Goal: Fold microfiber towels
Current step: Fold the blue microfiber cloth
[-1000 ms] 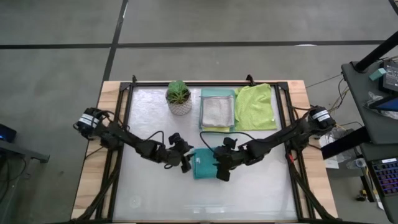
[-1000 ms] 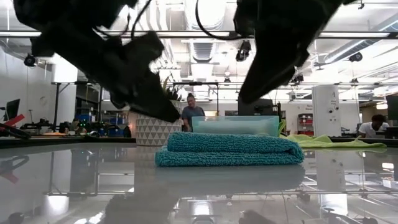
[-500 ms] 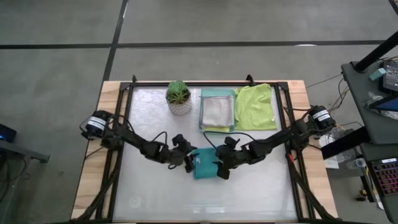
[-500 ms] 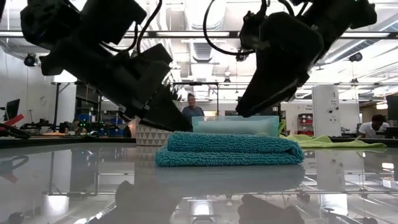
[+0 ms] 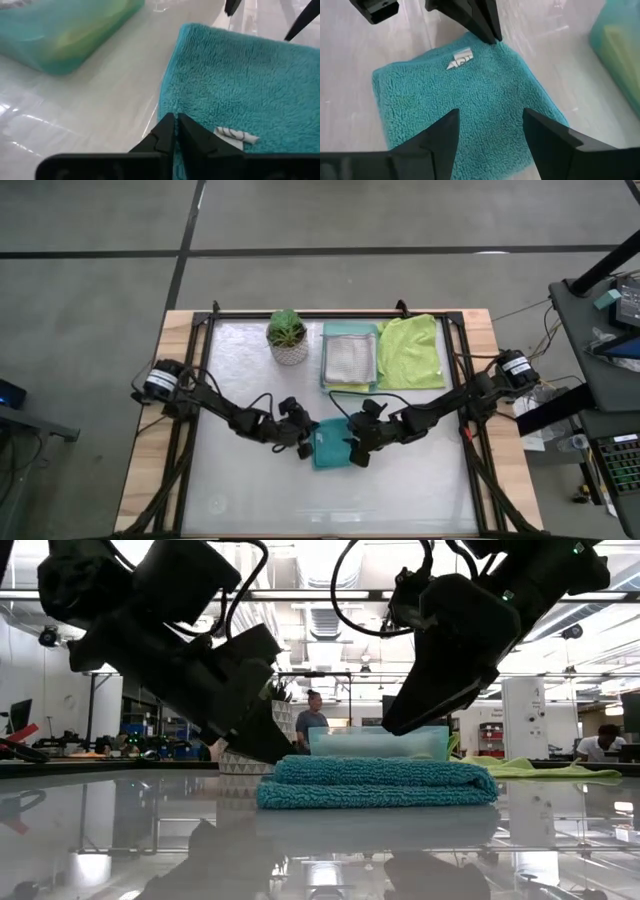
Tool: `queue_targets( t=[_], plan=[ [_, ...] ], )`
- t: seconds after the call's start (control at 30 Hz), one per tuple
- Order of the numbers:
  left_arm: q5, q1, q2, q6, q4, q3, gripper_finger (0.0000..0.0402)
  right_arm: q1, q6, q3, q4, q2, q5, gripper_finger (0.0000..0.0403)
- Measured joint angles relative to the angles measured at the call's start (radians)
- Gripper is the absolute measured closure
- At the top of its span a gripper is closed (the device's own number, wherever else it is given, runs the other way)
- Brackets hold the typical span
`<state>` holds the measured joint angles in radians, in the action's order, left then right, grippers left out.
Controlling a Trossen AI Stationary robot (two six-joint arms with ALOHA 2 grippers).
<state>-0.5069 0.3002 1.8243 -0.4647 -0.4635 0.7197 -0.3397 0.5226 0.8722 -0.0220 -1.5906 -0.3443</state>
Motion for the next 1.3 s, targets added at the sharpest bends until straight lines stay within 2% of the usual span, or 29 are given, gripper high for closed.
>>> queue_targets(
  t=[0.2, 0.4, 0.67, 1.03, 1.3],
  plan=[
    [0.03, 0.003, -0.059, 0.031, 0.029, 0.0, 0.04, 0.0, 0.0, 0.0, 0.003, 0.0, 0.0, 0.0195],
    [0.06, 0.005, -0.147, 0.0, 0.184, 0.0, 0.0401, 0.0, 0.0, 0.0, 0.005, 0.0, 0.0, 0.0195],
    [0.092, 0.029, -0.218, -0.051, 0.291, 0.0, 0.0401, 0.001, 0.025, -0.001, 0.006, 0.0, -0.024, 0.0195],
    [0.08, 0.04, -0.209, -0.106, 0.345, -0.009, 0.0401, 0.007, 0.029, -0.003, 0.01, 0.0, -0.026, 0.0195],
    [0.08, 0.041, -0.209, -0.133, 0.352, -0.009, 0.0391, 0.02, 0.113, -0.003, 0.009, -0.001, -0.023, 0.0195]
  ],
)
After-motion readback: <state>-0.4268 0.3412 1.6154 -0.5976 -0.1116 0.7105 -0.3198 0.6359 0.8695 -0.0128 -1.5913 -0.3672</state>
